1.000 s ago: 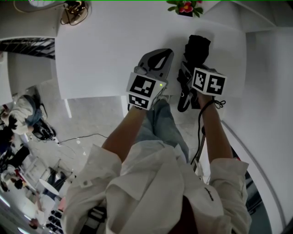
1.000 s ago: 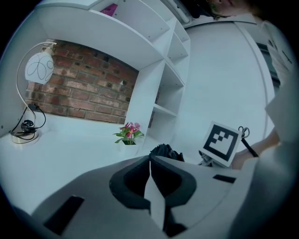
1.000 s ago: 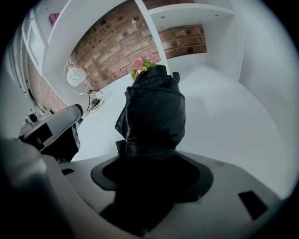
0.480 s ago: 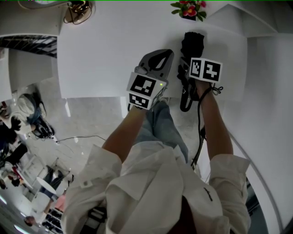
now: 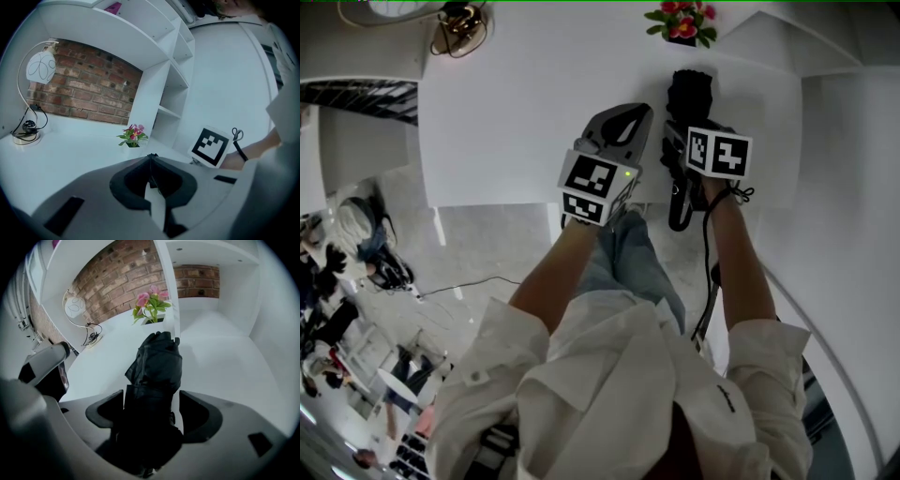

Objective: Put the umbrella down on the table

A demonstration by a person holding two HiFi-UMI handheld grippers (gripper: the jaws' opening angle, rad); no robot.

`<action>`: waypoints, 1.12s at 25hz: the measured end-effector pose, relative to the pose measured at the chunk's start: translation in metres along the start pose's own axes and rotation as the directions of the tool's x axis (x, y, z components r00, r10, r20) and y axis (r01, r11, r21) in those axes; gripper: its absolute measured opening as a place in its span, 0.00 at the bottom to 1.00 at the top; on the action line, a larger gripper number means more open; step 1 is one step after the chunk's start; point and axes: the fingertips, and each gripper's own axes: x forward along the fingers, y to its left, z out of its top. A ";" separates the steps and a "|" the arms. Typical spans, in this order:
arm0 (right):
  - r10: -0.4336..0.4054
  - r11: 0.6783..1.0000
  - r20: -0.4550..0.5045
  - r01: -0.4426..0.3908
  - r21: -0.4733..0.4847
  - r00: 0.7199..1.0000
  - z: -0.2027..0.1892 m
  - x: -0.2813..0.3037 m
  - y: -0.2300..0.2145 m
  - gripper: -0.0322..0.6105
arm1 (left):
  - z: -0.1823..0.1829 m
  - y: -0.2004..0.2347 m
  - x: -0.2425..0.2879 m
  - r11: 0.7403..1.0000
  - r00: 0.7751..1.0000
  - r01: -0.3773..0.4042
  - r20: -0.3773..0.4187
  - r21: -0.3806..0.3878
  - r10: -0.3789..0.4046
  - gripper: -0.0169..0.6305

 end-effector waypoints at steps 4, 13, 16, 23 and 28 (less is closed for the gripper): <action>-0.008 0.999 0.099 0.012 -0.042 0.995 0.013 -0.026 -0.001 0.66 | 0.004 0.000 -0.003 1.000 1.000 0.001 0.006 0.003 -0.001 0.07; -0.142 0.984 0.598 0.179 -0.002 0.789 0.062 -0.162 -0.018 0.21 | 0.050 -0.019 -0.029 0.999 0.998 0.024 0.055 0.023 -0.026 0.07; -0.175 0.970 0.703 0.245 0.001 0.689 0.073 -0.218 -0.016 0.09 | 0.070 -0.028 -0.050 0.999 0.996 0.035 0.079 0.032 -0.037 0.07; -0.169 0.950 0.906 0.310 0.044 0.388 0.077 -0.372 0.004 0.08 | 0.134 -0.042 -0.125 0.996 0.981 0.021 0.192 0.085 -0.037 0.07; -0.204 0.936 0.941 0.337 0.107 0.270 0.054 -0.463 0.003 0.08 | 0.185 -0.050 -0.189 0.993 0.952 -0.018 0.307 0.118 -0.019 0.07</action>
